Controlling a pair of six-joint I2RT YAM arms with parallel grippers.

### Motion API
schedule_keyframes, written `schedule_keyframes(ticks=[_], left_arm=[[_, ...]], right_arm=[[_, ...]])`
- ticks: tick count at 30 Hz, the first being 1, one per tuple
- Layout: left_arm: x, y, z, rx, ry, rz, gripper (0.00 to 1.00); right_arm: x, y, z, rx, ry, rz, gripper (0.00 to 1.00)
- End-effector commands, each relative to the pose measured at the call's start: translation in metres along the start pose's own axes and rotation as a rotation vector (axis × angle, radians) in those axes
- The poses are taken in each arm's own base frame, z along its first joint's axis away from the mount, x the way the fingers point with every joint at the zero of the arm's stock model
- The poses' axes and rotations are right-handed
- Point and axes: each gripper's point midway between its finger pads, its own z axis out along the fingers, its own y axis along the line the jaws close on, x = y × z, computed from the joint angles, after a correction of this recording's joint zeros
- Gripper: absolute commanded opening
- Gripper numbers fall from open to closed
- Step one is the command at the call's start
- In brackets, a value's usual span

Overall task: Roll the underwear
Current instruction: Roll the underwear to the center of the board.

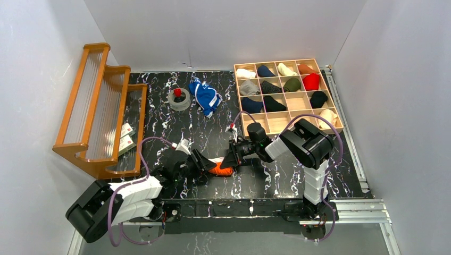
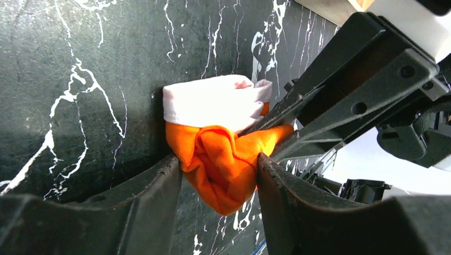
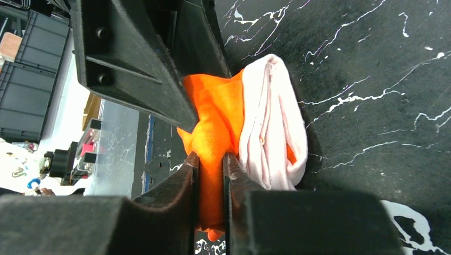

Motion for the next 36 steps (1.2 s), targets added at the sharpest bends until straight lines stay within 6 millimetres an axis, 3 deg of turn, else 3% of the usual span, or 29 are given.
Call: schedule_keyframes(ticks=[1, 4, 8, 12, 14, 18, 24, 28, 31, 36], left_arm=[[0.003, 0.048, 0.002, -0.182, -0.027, 0.046, 0.43], [0.002, 0.06, 0.0, -0.247, -0.034, 0.075, 0.26], [-0.002, 0.061, -0.002, -0.269, -0.046, 0.099, 0.16], [-0.008, 0.051, -0.004, -0.254, -0.064, 0.115, 0.13], [-0.011, 0.047, -0.006, -0.251, -0.073, 0.123, 0.12], [-0.018, 0.043, -0.012, -0.256, -0.1, 0.133, 0.11], [-0.028, 0.054, -0.035, -0.361, -0.15, 0.141, 0.09], [-0.034, 0.06, -0.052, -0.427, -0.181, 0.137, 0.09], [-0.033, 0.062, -0.055, -0.429, -0.181, 0.123, 0.09], [-0.028, 0.066, -0.055, -0.452, -0.149, 0.125, 0.09]], right_arm=[[0.048, -0.03, -0.006, 0.131, 0.082, 0.102, 0.27], [0.04, -0.024, -0.008, 0.111, 0.071, 0.033, 0.34], [0.026, -0.013, -0.011, 0.096, 0.068, -0.099, 0.45], [0.012, -0.007, -0.018, 0.128, 0.086, -0.241, 0.5], [0.002, -0.007, -0.022, 0.165, 0.092, -0.311, 0.63], [-0.018, -0.011, -0.034, 0.278, 0.089, -0.415, 0.69], [-0.065, 0.023, -0.039, 0.3, -0.03, -0.656, 0.73], [-0.072, 0.046, -0.022, 0.309, -0.026, -0.932, 0.79], [-0.062, 0.059, 0.002, 0.274, 0.013, -1.103, 0.78], [-0.046, 0.064, 0.036, 0.23, 0.077, -1.292, 0.75]])
